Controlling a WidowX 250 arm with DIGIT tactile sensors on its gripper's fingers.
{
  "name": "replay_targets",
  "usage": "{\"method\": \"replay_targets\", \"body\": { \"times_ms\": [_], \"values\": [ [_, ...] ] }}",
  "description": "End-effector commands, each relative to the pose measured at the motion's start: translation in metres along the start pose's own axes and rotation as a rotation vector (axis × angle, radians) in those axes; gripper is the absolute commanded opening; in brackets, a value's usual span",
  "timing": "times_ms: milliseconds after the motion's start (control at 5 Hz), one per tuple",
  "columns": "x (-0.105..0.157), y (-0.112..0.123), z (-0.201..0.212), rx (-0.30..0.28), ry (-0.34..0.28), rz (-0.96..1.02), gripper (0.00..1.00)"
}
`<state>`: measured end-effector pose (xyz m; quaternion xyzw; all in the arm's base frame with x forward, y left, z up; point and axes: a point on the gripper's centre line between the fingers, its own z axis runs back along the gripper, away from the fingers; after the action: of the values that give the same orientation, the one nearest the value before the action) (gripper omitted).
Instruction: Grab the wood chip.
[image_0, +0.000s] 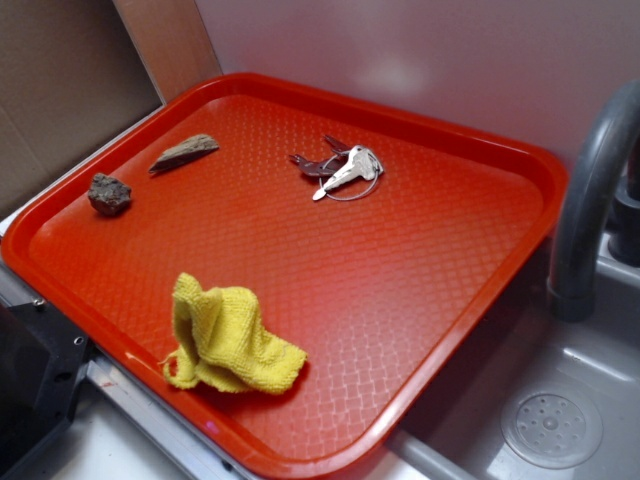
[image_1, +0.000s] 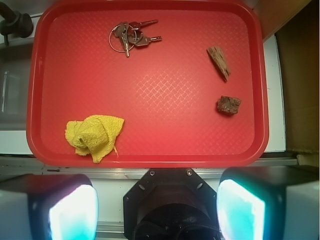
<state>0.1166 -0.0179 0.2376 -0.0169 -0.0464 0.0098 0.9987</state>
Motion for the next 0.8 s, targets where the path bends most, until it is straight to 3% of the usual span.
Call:
{"method": "replay_targets", "body": {
  "times_ms": [0,200,400,600],
  "values": [
    [0.0,0.0,0.0,0.0,0.0,0.0,1.0],
    [0.047,0.032,-0.038,-0.032,-0.125,-0.209,1.0],
    [0.076,0.048,-0.06,-0.088,-0.158,-0.287,1.0],
    [0.094,0.075,-0.102,-0.066,-0.125,-0.269,1.0]
  ]
}}
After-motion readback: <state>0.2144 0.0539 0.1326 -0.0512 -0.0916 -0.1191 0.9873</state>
